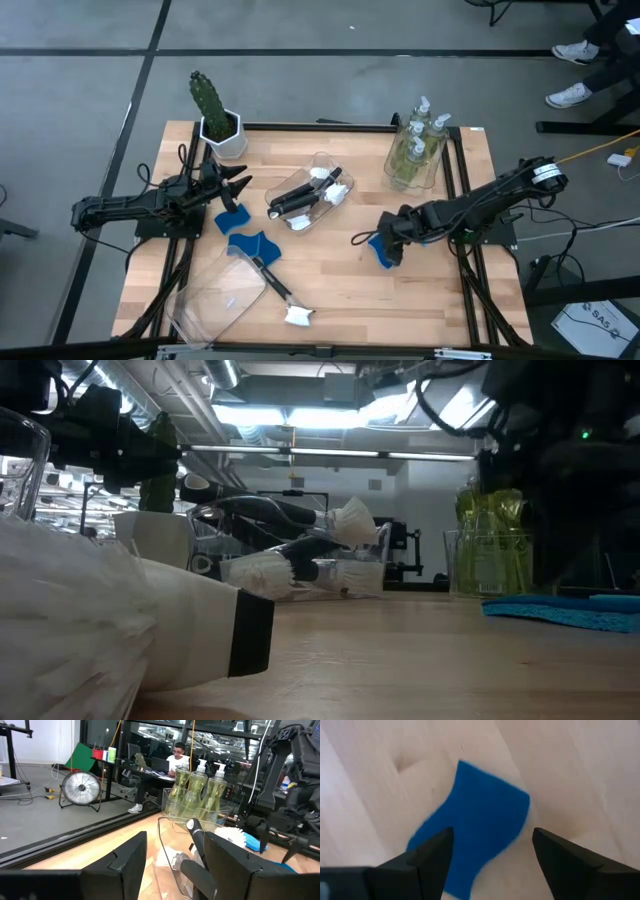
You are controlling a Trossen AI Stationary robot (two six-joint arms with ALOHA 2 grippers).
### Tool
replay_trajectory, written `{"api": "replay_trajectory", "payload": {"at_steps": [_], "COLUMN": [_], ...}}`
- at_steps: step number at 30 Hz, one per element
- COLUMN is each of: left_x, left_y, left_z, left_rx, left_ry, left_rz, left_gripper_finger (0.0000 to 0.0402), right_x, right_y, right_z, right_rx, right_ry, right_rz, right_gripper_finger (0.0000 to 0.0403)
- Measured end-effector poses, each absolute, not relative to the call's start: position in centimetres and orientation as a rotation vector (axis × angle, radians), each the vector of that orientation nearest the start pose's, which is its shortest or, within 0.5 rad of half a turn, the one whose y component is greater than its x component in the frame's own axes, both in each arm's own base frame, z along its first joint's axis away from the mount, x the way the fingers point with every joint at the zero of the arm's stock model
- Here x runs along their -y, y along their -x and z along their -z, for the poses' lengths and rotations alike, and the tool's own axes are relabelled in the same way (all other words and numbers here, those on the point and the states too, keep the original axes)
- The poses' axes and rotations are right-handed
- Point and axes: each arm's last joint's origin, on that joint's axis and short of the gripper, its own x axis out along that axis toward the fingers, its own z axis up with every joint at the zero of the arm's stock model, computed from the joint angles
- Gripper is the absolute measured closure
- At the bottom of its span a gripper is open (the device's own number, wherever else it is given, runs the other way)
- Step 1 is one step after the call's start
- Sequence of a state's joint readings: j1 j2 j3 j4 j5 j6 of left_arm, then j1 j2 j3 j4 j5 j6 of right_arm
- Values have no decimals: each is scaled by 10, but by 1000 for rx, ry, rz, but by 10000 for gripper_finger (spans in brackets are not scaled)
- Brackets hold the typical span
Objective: Pick & Place Kitchen Sink Supplies
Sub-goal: Put the blue sponge into the bottom transparent bin
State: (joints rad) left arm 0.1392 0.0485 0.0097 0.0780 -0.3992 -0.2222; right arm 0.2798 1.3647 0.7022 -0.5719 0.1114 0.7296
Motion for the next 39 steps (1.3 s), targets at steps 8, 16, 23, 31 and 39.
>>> {"api": "replay_trajectory", "payload": {"at_steps": [8, 16, 23, 31, 39], "left_x": [-25, -25, -25, -25, -25], "left_y": [-95, -95, -95, -95, -95], "left_z": [-170, -170, -170, -170, -170], "left_rx": [99, 98, 99, 99, 99], "left_ry": [222, 222, 222, 222, 222], "left_rz": [-532, -532, -532, -532, -532], "left_gripper_finger": [211, 212, 210, 212, 211], "right_x": [-48, -48, -49, -43, -37], "right_y": [-212, -213, -220, -226, -234], "right_z": [-137, -135, -138, -140, -144], "right_rx": [-1171, -1142, -1074, -1060, -999], "right_ry": [-499, -485, -440, -485, -490], "right_rz": [340, 302, 249, 158, 69], "right_gripper_finger": [131, 227, 384, 393, 398]}}
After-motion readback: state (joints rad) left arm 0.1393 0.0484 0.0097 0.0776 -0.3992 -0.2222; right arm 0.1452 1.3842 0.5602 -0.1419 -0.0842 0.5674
